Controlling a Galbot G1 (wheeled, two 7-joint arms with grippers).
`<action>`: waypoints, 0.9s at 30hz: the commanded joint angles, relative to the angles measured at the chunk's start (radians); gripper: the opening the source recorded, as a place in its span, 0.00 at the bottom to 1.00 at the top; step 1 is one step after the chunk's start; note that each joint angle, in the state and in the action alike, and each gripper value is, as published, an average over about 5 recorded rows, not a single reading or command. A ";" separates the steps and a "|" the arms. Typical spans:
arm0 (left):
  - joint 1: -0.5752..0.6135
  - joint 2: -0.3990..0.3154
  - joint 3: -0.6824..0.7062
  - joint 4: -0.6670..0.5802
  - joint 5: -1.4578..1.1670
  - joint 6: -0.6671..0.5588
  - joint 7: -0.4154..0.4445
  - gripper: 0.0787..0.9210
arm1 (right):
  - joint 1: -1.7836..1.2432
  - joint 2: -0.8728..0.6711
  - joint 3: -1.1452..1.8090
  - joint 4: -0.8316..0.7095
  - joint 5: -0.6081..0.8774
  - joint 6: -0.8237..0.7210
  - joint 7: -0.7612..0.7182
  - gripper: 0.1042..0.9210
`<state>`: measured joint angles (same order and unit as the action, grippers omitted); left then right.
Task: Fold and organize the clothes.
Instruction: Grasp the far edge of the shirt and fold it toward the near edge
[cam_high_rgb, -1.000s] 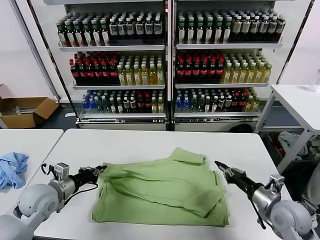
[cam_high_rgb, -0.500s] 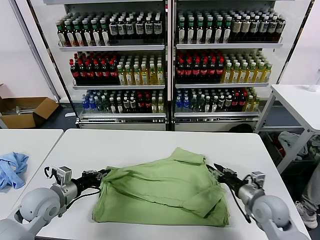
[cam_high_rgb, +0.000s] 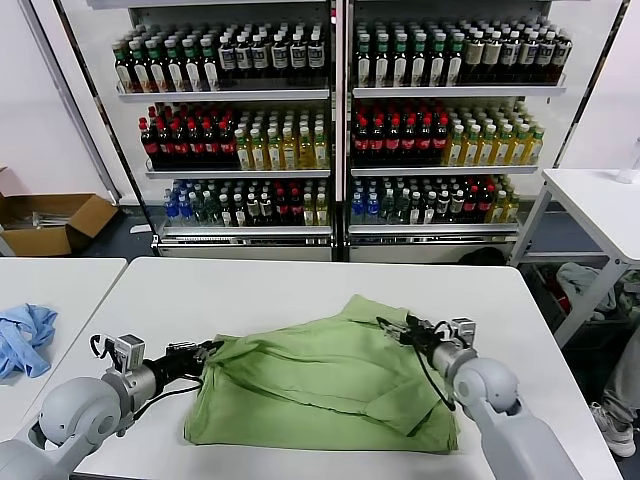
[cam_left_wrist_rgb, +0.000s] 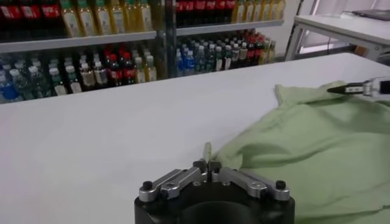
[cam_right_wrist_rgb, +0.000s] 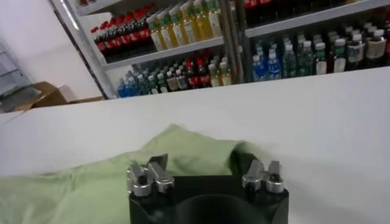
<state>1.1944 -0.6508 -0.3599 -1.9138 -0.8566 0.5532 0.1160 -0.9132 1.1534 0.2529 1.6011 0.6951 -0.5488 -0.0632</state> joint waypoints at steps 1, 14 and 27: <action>0.004 -0.006 0.000 -0.002 0.003 -0.001 0.004 0.01 | 0.070 0.033 -0.051 -0.062 -0.023 0.006 0.007 0.50; 0.003 -0.005 0.000 0.006 0.011 -0.005 0.009 0.01 | 0.023 0.000 -0.021 -0.006 -0.014 0.042 -0.026 0.06; 0.031 0.026 -0.029 -0.018 -0.001 -0.007 0.002 0.01 | -0.202 -0.086 0.102 0.237 0.121 0.094 -0.108 0.01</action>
<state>1.2009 -0.6420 -0.3740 -1.9130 -0.8512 0.5465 0.1225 -0.9772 1.1085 0.2841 1.6802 0.7359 -0.4763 -0.1367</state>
